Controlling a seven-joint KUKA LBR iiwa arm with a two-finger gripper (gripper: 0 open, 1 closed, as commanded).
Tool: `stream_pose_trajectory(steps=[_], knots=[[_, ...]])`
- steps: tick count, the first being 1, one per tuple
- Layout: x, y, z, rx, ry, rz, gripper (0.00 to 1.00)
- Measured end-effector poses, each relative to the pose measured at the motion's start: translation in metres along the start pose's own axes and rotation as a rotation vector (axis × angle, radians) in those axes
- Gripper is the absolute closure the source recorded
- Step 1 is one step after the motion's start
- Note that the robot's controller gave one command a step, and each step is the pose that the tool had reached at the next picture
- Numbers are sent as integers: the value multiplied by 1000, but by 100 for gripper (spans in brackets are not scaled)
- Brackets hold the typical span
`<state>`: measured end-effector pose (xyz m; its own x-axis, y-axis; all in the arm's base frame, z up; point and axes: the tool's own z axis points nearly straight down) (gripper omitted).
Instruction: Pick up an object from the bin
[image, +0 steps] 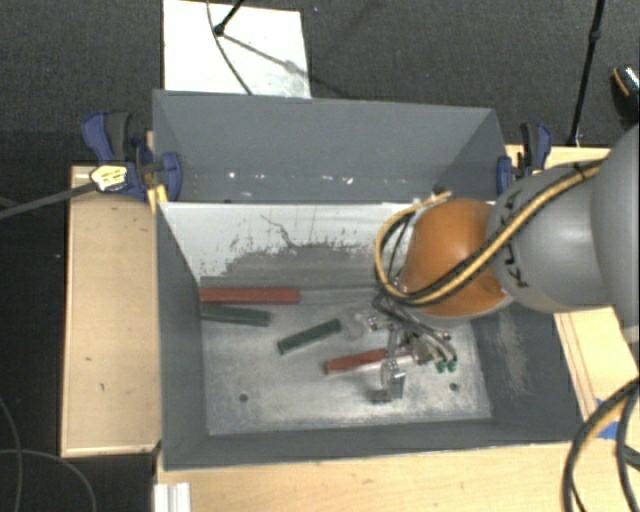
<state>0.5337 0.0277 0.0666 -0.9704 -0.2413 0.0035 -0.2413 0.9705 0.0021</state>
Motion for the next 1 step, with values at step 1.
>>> stream_pose_trajectory(steps=[1], knots=[[-1, -1, -4, 1, -6, 4, 100]])
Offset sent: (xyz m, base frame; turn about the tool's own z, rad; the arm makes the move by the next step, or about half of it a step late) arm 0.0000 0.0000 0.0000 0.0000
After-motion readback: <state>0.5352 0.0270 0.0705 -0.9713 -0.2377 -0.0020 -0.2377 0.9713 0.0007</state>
